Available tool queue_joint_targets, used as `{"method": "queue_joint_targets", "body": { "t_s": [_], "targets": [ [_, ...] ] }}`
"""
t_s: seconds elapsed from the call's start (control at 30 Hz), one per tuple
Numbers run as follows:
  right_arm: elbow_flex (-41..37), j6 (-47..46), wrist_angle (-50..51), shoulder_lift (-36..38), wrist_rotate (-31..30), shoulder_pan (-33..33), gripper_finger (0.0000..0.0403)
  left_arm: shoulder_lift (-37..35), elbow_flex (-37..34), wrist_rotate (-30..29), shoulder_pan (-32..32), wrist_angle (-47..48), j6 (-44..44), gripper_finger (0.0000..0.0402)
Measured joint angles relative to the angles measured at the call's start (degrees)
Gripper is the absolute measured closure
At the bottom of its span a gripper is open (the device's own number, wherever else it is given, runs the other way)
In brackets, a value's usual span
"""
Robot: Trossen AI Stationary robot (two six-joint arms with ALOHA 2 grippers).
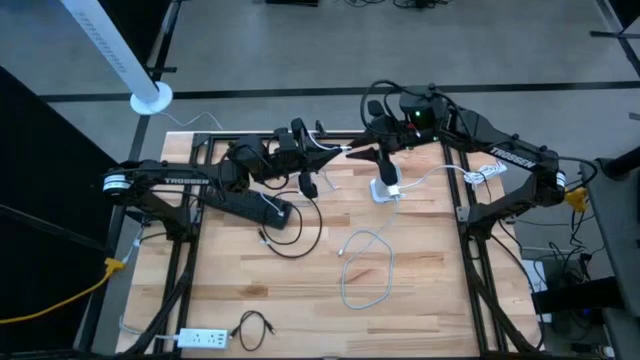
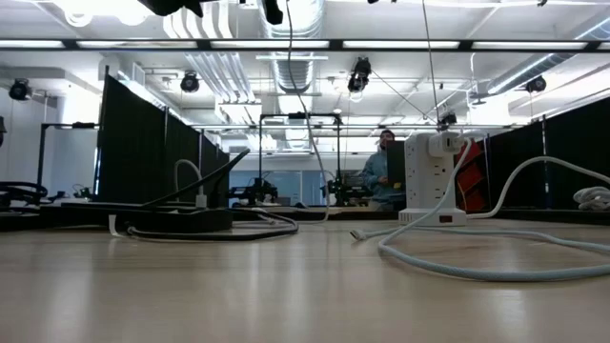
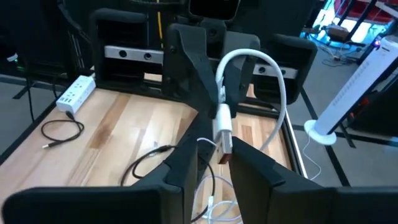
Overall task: Insert USB
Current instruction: Insert the bottom white charger cable into the top white outlet extension
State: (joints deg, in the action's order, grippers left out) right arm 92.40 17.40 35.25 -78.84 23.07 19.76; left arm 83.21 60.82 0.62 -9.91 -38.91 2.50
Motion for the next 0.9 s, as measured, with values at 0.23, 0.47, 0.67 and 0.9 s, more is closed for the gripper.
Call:
{"method": "queue_joint_targets", "body": {
  "t_s": [0.23, 0.47, 0.67, 0.9],
  "targets": [
    [0.0, -1.0, 0.1, 0.2, -0.1, 0.0, 0.0387, 0.0, 0.0, 0.0, 0.0, 0.4, -0.2, 0.0401],
    [0.0, -1.5, 1.5, 0.2, -0.2, 0.0, 0.0399, 0.0, 0.1, 0.0, 0.0, 3.2, -0.5, 0.0401],
    [0.0, -1.0, 5.6, 0.3, -0.7, 0.0, 0.04, -0.6, 0.1, 0.1, 0.0, 8.2, -4.4, 0.0388],
    [0.0, 1.6, 14.0, 1.1, -0.6, 0.0, 0.04, -2.6, 0.0, -0.1, 0.0, 19.0, -7.9, 0.0334]
  ]
}}
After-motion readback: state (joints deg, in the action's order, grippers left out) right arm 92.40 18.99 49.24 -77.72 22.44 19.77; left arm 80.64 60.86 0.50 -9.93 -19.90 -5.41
